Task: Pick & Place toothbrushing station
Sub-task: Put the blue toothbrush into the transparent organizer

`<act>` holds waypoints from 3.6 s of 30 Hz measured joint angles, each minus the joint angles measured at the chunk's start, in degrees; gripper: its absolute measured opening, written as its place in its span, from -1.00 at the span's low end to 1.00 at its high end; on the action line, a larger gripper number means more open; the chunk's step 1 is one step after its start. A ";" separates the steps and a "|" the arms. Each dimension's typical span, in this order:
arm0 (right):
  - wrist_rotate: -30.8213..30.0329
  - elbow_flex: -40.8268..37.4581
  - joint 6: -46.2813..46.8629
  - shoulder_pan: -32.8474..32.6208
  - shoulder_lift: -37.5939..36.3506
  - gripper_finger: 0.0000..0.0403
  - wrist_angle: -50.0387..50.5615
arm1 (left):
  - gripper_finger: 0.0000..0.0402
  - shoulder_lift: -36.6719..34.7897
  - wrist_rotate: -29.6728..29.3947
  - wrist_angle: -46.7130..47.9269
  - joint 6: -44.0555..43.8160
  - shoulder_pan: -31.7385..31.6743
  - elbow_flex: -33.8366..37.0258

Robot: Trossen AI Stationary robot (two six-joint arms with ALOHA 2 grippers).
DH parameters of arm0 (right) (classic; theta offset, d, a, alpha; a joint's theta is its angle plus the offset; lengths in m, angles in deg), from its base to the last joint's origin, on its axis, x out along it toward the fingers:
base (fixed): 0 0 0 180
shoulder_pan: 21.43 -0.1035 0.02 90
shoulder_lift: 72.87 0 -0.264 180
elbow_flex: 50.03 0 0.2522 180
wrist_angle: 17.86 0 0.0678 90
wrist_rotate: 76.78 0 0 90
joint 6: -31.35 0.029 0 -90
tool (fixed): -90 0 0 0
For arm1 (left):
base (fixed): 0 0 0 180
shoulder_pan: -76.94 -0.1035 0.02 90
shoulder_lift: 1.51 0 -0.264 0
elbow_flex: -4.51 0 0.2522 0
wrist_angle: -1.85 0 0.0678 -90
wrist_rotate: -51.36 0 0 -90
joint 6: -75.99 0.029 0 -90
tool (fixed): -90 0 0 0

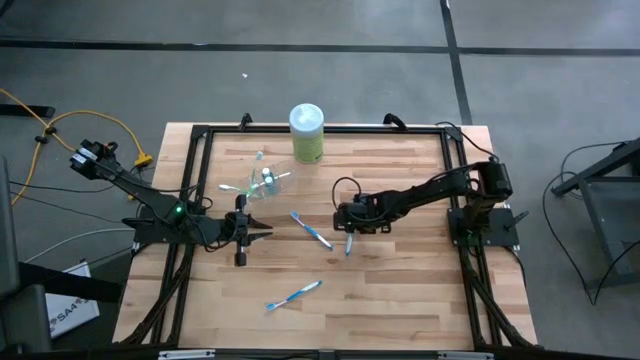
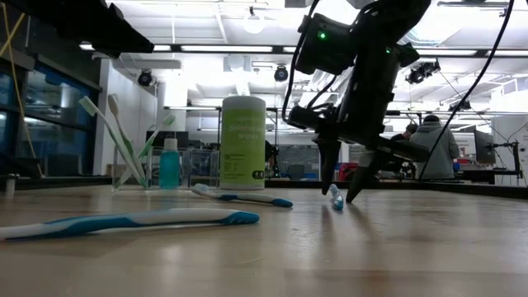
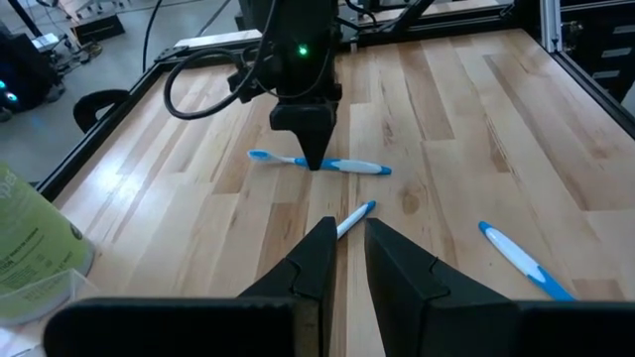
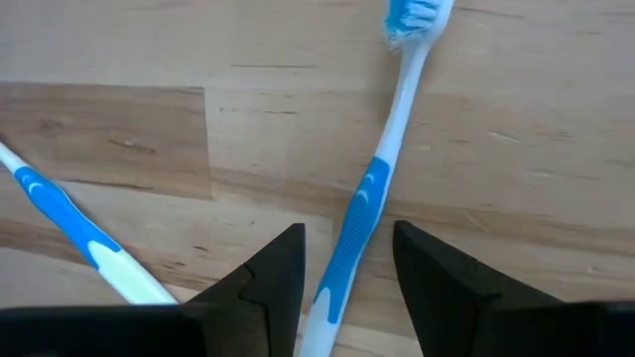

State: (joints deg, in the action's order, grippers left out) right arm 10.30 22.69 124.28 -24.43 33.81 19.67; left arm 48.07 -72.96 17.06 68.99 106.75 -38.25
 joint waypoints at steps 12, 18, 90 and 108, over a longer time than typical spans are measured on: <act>-3.05 -0.07 4.12 -1.10 0.11 -0.27 0.83 | -0.74 0.00 0.00 -0.20 0.17 0.01 0.00; -1.39 1.60 2.24 -0.18 0.33 -0.37 3.82 | -0.74 0.00 0.00 -0.24 0.17 0.00 0.00; -21.77 4.78 -59.60 -9.94 -9.91 -0.98 -30.22 | -0.64 0.02 8.87 -5.43 6.48 -4.08 0.00; -28.69 4.83 -91.63 -16.17 -9.94 -0.98 -47.09 | -0.48 0.09 19.30 -22.20 18.62 -11.62 0.00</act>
State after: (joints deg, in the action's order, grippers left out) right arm -18.39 27.52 32.65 -40.61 23.86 -27.42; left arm 48.17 -53.66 -5.14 87.61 95.14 -38.25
